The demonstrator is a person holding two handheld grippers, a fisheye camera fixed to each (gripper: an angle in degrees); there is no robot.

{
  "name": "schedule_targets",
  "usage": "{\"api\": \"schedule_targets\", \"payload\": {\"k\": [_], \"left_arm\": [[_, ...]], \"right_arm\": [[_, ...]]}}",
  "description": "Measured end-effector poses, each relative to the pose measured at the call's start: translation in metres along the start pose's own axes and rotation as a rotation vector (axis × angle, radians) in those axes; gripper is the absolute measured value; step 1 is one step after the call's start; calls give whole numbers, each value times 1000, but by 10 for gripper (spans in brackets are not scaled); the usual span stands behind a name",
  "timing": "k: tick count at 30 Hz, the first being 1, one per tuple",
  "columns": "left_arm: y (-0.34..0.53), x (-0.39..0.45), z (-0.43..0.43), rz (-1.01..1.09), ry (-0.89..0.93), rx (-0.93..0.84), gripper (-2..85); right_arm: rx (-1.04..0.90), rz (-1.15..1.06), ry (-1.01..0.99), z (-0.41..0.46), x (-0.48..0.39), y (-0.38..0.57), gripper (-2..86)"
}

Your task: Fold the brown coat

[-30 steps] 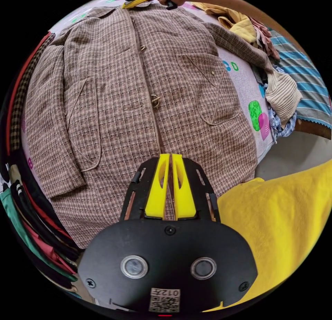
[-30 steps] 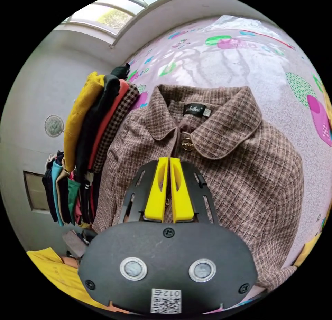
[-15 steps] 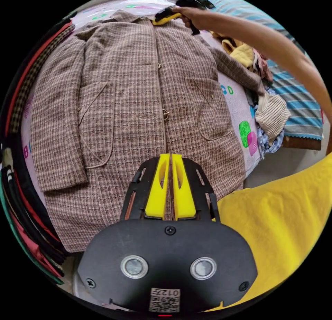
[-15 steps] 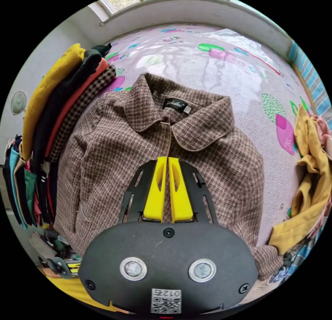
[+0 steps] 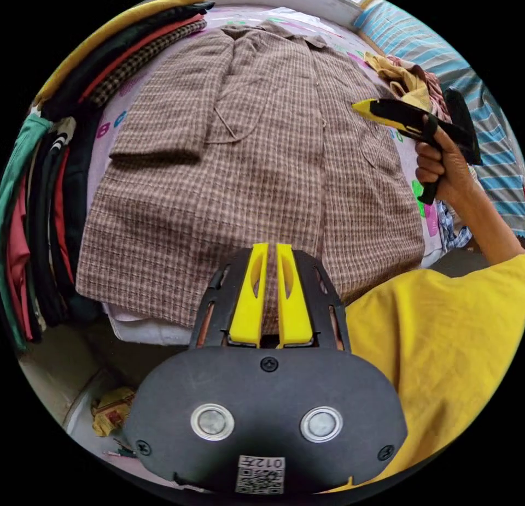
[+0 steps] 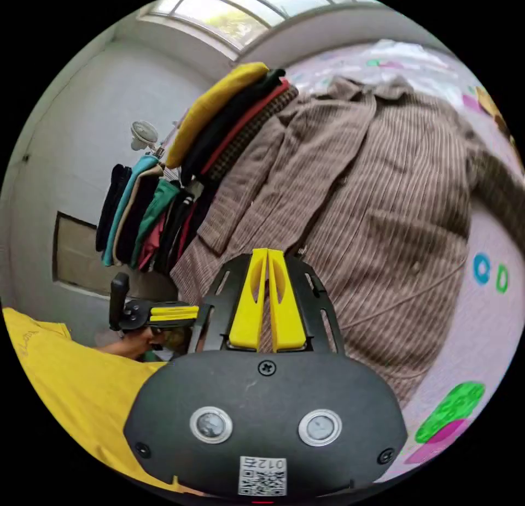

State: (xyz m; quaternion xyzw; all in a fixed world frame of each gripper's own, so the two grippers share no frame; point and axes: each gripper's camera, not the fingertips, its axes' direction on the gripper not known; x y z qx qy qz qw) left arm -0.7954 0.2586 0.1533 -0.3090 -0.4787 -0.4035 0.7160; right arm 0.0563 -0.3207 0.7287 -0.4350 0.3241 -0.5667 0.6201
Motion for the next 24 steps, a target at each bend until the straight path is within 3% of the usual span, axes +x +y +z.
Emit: {"api": "schedule_targets", "payload": {"k": [2, 8, 13, 18, 24], "left_arm": [[11, 20, 16, 57, -17, -34, 32], [29, 55, 45, 155, -99, -59, 69], [37, 66, 51, 177, -138, -36, 87], [55, 48, 48, 78, -46, 10, 98], [67, 66, 62, 103, -55, 10, 112]], "right_arm": [[-125, 55, -123, 20, -4, 27, 10], [-408, 23, -150, 54, -28, 74, 21], [-430, 67, -174, 52, -31, 82, 39], [-474, 139, -165, 50, -23, 87, 56], [-417, 180, -336, 33, -21, 87, 25]]}}
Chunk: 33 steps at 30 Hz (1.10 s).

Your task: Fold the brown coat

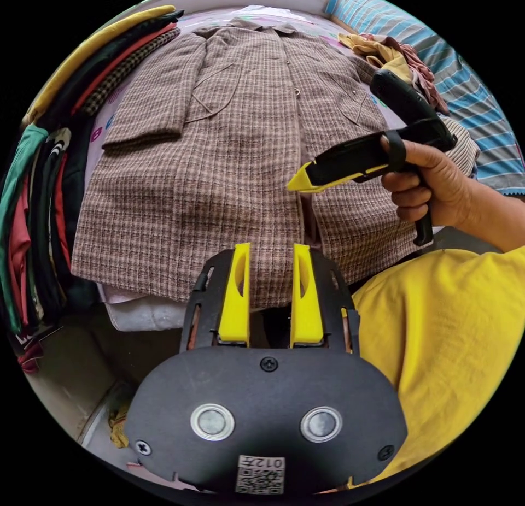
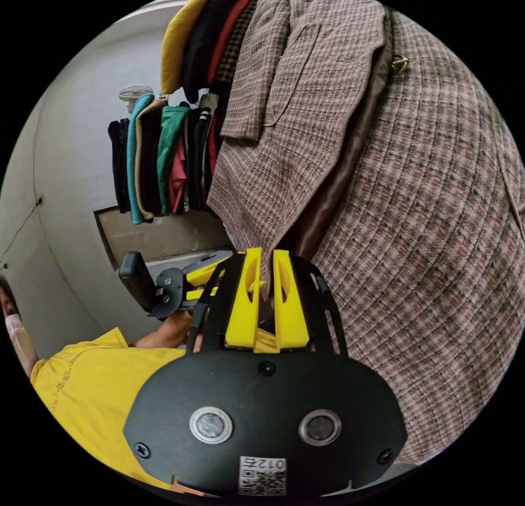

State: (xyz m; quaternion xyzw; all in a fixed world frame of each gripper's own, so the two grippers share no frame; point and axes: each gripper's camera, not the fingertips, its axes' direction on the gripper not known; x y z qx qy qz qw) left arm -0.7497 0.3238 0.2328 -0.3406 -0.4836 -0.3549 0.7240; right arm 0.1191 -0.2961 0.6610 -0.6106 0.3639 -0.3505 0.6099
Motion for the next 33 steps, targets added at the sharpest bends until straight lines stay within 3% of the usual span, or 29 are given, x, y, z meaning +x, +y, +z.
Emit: {"api": "schedule_targets", "payload": {"k": [5, 9, 11, 17, 26, 33], "left_arm": [[-10, 37, 6, 48, -78, 7, 133], [-13, 57, -10, 75, 8, 34, 137], [-15, 71, -6, 82, -143, -8, 124], [-17, 83, 27, 47, -355, -90, 47], [-16, 100, -7, 121, -384, -57, 10], [-30, 112, -49, 217, -384, -126, 7]], "right_arm": [[29, -4, -49, -18, -10, 5, 17], [47, 12, -27, -29, -16, 8, 13], [50, 5, -68, -36, -23, 11, 13], [66, -49, -83, -55, -48, 21, 16], [330, 185, -71, -122, 0, -24, 35], [310, 103, 14, -156, -36, -64, 11]]}}
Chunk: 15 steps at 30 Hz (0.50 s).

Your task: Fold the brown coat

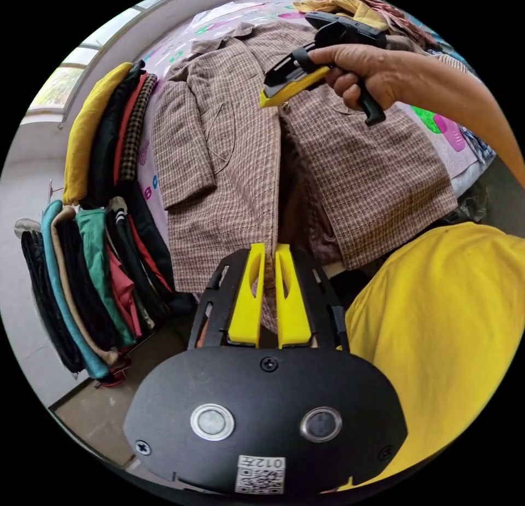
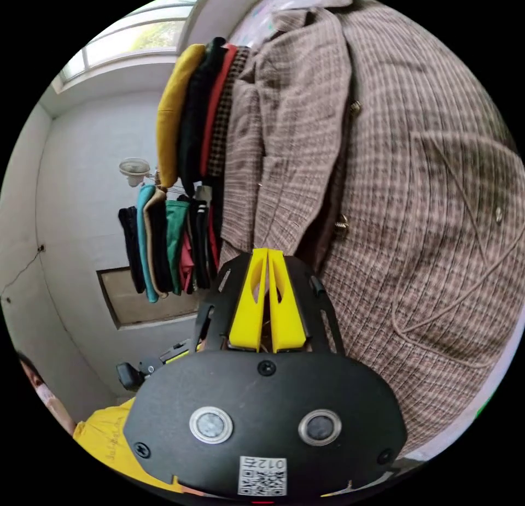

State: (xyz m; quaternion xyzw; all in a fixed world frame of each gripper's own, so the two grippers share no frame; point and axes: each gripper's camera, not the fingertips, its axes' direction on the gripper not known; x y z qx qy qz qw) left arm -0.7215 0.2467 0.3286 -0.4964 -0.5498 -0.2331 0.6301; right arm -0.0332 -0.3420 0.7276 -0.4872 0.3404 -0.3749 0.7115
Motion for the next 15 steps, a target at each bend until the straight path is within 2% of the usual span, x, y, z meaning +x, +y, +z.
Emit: {"api": "schedule_targets", "payload": {"k": [2, 6, 10, 15], "left_arm": [[-1, -4, -38, 5, 46, 44, 5], [-20, 11, -44, 62, 101, 35, 3], [-39, 36, -10, 126, 97, -60, 3], [-20, 9, -31, 76, 101, -25, 2]], "right_arm": [[12, -122, -18, -28, -35, 0, 9], [6, -208, 151, -48, -46, 3, 9], [-28, -29, 144, -33, 10, 4, 14], [12, 98, 16, -16, 39, 15, 40]]}}
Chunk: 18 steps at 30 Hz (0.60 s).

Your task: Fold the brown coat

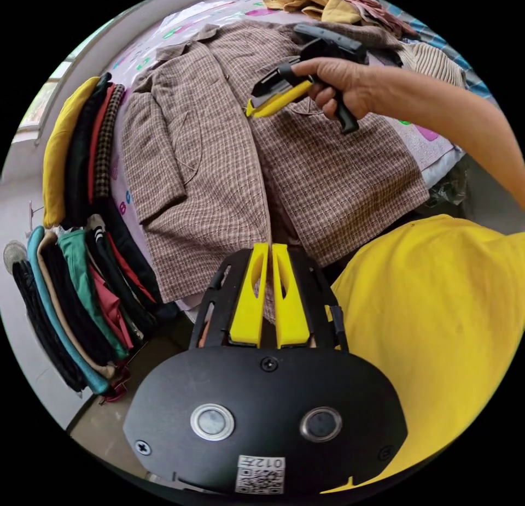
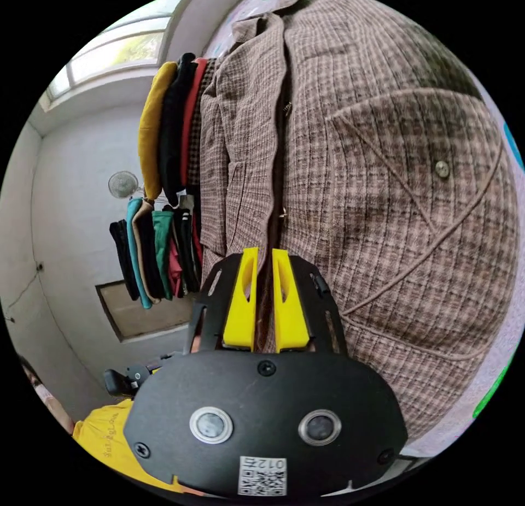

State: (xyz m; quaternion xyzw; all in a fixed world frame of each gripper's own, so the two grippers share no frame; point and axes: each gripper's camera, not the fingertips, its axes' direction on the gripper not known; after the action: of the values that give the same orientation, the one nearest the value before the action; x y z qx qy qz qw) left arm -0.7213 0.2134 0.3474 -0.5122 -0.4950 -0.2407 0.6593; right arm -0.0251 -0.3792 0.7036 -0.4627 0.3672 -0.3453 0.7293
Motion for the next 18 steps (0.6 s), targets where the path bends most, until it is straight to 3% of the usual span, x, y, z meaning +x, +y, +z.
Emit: {"api": "schedule_targets", "payload": {"k": [10, 15, 18], "left_arm": [[21, -46, -52, -19, -1, 37, 3], [12, -48, -78, 16, 113, 60, 4], [-17, -40, -52, 52, 150, 8, 6]], "right_arm": [[85, -17, -168, 7, -33, -16, 27], [56, -237, 16, -17, -99, -14, 17], [-32, -217, 186, 3, -88, -29, 18]]}}
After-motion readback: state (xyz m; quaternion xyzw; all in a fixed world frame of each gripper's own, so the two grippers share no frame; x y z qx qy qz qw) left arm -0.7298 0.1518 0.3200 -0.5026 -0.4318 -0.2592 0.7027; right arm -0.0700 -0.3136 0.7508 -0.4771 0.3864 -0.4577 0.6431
